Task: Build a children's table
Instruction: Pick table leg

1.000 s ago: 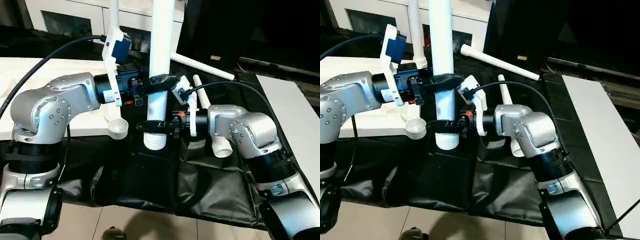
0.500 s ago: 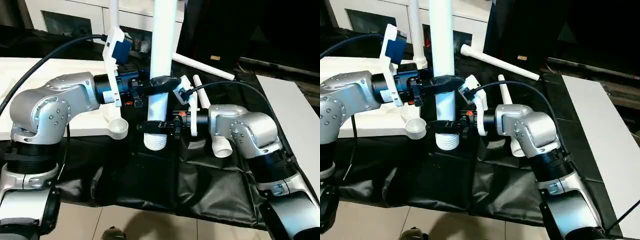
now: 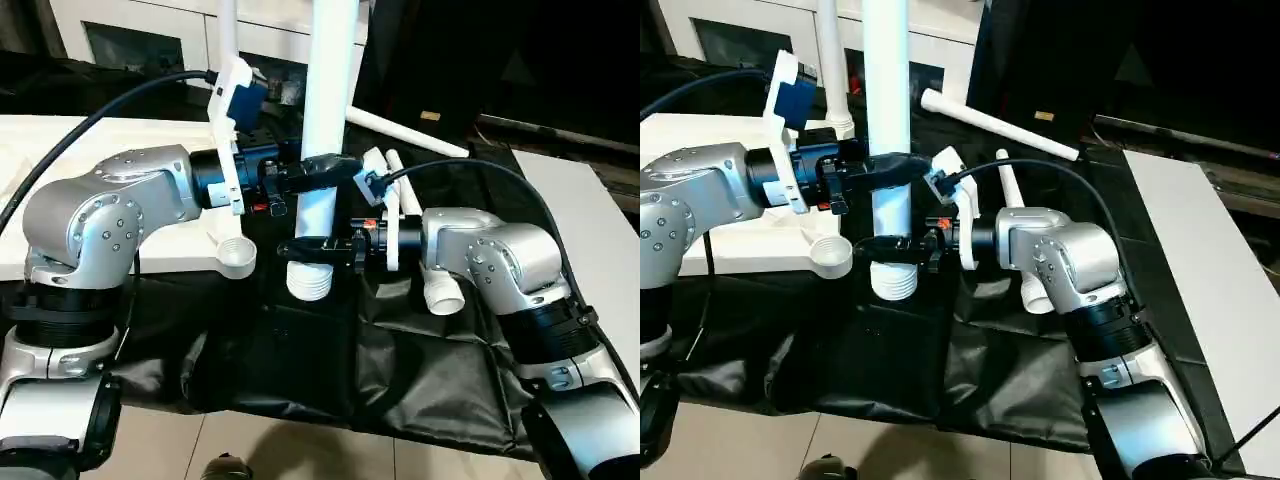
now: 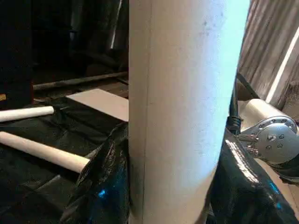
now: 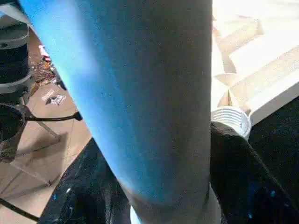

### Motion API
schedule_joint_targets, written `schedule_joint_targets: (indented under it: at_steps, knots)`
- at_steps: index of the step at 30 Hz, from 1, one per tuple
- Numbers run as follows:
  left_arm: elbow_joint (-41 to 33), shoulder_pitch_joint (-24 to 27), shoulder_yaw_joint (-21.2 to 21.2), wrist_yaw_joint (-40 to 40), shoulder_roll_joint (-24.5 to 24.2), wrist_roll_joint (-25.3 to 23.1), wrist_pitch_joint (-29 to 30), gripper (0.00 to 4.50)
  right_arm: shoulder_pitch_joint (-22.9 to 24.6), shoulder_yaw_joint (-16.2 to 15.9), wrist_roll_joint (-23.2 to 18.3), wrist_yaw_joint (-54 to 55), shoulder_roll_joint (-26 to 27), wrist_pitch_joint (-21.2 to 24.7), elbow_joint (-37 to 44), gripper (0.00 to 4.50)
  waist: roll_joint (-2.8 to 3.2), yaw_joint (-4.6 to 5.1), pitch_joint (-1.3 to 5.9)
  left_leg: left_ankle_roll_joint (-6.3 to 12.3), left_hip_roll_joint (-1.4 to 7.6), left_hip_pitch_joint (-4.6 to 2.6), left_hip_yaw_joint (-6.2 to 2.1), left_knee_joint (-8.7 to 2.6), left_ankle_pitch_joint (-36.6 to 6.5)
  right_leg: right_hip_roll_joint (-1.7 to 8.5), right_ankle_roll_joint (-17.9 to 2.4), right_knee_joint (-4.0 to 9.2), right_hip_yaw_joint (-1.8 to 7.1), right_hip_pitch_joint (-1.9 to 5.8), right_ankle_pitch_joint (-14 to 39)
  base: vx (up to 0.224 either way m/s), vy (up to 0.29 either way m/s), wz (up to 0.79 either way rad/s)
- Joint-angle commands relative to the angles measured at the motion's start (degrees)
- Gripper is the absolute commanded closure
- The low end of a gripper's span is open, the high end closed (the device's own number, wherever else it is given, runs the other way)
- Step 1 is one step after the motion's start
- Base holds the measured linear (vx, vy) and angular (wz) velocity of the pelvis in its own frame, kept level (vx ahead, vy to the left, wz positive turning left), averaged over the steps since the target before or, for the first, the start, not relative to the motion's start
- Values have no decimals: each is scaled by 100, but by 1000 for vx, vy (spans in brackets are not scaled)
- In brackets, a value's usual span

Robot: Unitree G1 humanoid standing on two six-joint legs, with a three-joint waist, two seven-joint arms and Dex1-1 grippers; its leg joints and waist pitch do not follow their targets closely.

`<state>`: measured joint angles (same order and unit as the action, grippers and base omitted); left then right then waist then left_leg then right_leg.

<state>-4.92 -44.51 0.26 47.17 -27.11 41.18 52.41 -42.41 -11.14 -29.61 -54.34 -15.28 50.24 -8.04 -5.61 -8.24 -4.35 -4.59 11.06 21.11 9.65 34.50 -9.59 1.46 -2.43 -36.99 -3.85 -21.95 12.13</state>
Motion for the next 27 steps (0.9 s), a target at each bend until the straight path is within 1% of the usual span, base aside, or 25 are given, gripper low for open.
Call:
schedule_joint_targets:
  at_steps: [1,6,10,11,12,13,14,16,17,18,19,20,21,22,23,24,25,26,27]
  knots:
    - [-39,12,-101,46,6,-35,19,264,-2,124,-59,-22,-85,61,121,204,164,15,434,-424,257,-104,-98,-398,-894,661,-580,475,363,253,1047,0,0,0]
    - [-36,13,-98,34,11,-41,11,264,16,96,-63,-26,-97,75,138,235,162,11,433,-426,255,-97,-98,-397,-895,670,-572,479,366,259,1088,0,0,0]
    - [-29,12,-103,34,3,-64,-7,264,37,74,-47,-9,-106,72,168,240,164,11,431,-424,257,-101,-98,-399,-906,667,-549,483,364,252,1122,0,0,0]
    - [-47,21,-166,16,-45,-182,-74,264,48,115,-41,49,-73,46,171,240,164,14,431,-427,258,-100,-99,-399,-897,670,-555,484,365,253,1108,0,0,0]
    - [-47,21,-166,16,-45,-182,-74,264,48,115,-41,49,-73,46,171,240,166,11,429,-428,257,-103,-98,-399,-908,667,-551,489,365,249,1131,0,0,0]
    - [31,12,-140,-147,-10,-260,-60,208,71,175,-33,147,-21,7,194,241,168,14,430,-432,257,-101,-99,-399,-919,666,-548,487,367,252,1139,0,0,0]
    - [152,5,-92,-315,32,-320,-31,194,97,275,-50,277,54,-24,216,241,171,17,431,-440,260,-104,-100,-402,-921,662,-549,479,363,249,1124,0,0,0]
    - [215,29,-92,-353,11,-375,-44,186,122,384,-82,407,126,-22,241,244,166,22,433,-439,257,-105,-104,-406,-932,662,-523,483,361,246,1138,0,0,0]
    - [215,29,-92,-353,11,-375,-44,186,122,384,-82,407,126,-22,241,244,166,22,433,-439,257,-105,-104,-406,-932,662,-523,483,361,246,1138,0,0,0]
    - [194,83,-72,-394,-11,-397,-48,174,174,479,-115,524,179,-20,322,249,170,11,439,-450,264,-110,-105,-406,-900,674,-513,482,366,246,1114,0,0,0]
    - [117,151,-42,-379,-38,-348,-9,160,237,630,-185,682,250,-2,437,256,186,13,445,-475,266,-105,-109,-407,-873,674,-544,470,363,249,1029,0,0,0]
    - [81,176,-39,-343,-54,-320,9,152,256,703,-221,751,281,11,476,259,183,15,443,-477,267,-108,-106,-408,-877,674,-558,466,364,242,989,0,0,0]
    - [25,213,-11,-299,-62,-248,54,144,280,808,-255,867,320,24,525,261,222,7,451,-484,261,-116,-111,-404,-888,671,-585,448,358,241,945,0,0,0]
    - [-26,239,68,-273,-31,-118,125,134,300,922,-292,988,346,39,560,262,228,13,448,-497,261,-122,-107,-405,-917,669,-611,448,360,235,905,0,0,0]
    - [-50,247,125,-262,0,-31,163,121,313,996,-296,1069,351,24,569,263,213,19,446,-493,259,-120,-105,-409,-940,660,-621,454,359,238,901,0,0,0]
    - [-63,255,159,-284,27,-22,124,112,327,1064,-269,1167,346,-7,559,263,213,12,438,-510,255,-115,-102,-411,-946,663,-633,457,359,240,912,0,0,0]
    - [-83,271,178,-304,40,-25,91,105,347,1103,-247,1235,344,-27,565,263,259,3,442,-529,250,-115,-109,-408,-950,665,-643,449,358,240,901,0,0,0]
    - [-88,295,228,-438,95,-89,9,96,385,1126,-174,1325,327,-70,581,263,233,11,436,-537,252,-118,-107,-413,-1025,667,-633,470,357,243,961,0,0,0]
    - [-90,335,279,-602,135,-184,-49,81,440,1120,7,1468,280,-198,570,264,244,14,430,-542,250,-119,-105,-415,-1090,662,-609,487,360,240,1032,0,0,0]
